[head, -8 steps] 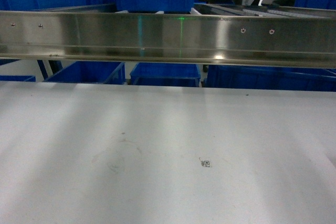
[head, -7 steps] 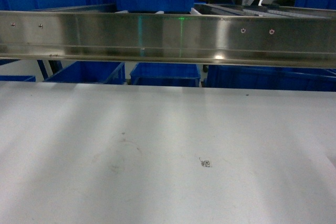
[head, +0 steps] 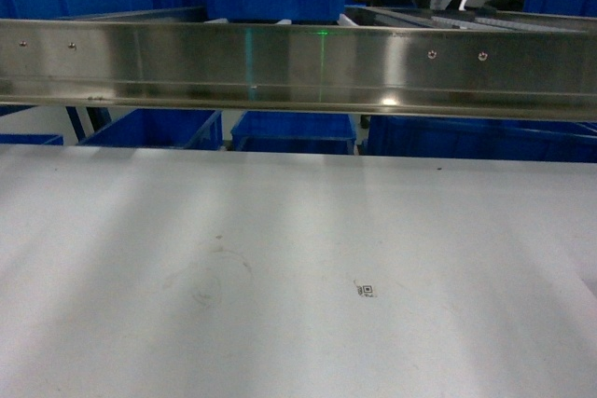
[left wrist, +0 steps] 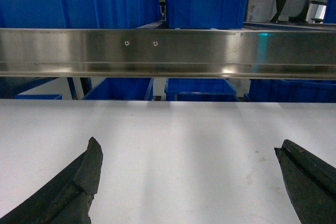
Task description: Place magnetic block on left shelf second layer
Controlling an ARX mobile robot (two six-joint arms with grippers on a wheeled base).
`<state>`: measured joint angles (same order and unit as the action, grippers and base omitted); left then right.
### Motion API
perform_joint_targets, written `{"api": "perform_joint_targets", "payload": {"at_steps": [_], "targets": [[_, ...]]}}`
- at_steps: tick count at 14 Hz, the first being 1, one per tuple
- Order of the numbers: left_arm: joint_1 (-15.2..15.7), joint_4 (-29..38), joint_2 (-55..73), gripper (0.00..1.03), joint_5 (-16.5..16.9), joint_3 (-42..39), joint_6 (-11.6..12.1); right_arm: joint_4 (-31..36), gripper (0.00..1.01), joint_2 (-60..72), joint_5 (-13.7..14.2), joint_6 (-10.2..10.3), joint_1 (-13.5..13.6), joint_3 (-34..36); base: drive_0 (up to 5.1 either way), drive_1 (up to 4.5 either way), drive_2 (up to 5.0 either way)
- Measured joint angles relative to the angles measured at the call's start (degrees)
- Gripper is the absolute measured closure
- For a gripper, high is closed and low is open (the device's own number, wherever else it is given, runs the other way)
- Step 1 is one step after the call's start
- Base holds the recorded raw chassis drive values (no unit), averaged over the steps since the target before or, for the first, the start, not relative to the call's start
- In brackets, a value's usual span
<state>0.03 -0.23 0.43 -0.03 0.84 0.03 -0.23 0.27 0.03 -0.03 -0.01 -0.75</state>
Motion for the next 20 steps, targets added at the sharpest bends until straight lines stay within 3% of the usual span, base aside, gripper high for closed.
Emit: {"api": "perform_joint_targets", "payload": {"at_steps": [20], "targets": [[0.0, 0.0, 0.0, 0.05, 0.0, 0.0, 0.0, 0.2, 0.03, 1.0, -0.7, 0.5, 0.0, 0.0, 0.0, 0.00, 0.0]]}}
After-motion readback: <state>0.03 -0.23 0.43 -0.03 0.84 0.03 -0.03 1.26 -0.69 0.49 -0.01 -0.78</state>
